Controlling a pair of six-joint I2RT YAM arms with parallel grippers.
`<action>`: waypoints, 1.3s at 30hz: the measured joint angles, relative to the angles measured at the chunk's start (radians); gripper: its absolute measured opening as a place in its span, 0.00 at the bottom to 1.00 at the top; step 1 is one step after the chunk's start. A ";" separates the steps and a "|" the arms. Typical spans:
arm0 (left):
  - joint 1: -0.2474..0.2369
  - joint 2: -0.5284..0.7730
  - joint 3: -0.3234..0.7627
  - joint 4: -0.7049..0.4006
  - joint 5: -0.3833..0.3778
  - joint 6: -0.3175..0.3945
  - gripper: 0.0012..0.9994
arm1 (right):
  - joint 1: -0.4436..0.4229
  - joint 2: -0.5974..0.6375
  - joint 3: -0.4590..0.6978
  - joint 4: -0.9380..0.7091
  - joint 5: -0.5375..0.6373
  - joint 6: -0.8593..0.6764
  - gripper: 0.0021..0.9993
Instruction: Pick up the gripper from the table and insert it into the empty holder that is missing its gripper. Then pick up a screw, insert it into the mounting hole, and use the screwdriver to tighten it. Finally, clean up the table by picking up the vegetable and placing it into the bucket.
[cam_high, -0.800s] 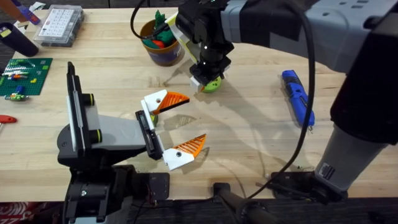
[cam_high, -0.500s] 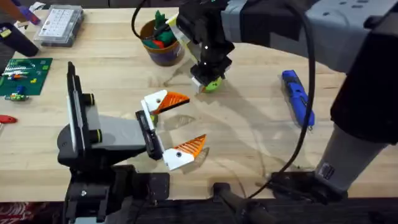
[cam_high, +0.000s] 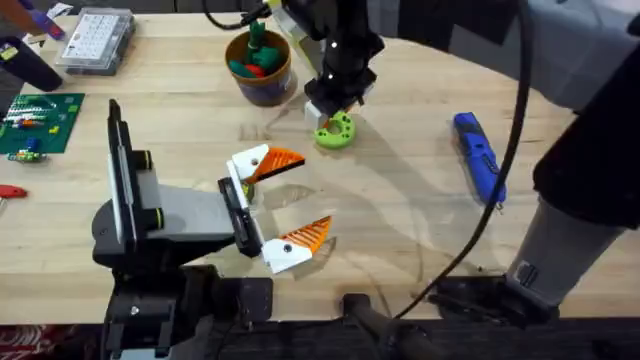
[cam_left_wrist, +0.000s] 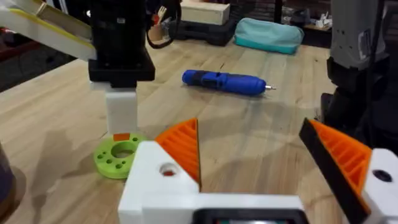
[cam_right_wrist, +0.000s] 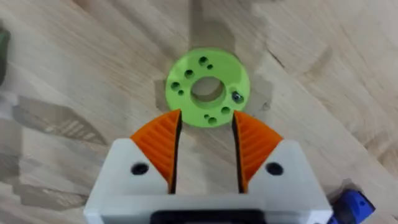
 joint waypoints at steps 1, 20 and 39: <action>0.000 0.000 0.000 0.000 0.000 0.000 0.99 | -0.004 0.000 0.000 -0.003 0.000 0.000 0.47; 0.000 0.000 0.000 0.000 0.000 0.000 0.99 | -0.096 0.000 0.000 -0.019 0.000 0.023 0.47; 0.000 0.000 0.000 0.000 0.000 0.000 0.99 | -0.106 0.000 0.000 0.003 -0.086 0.031 0.47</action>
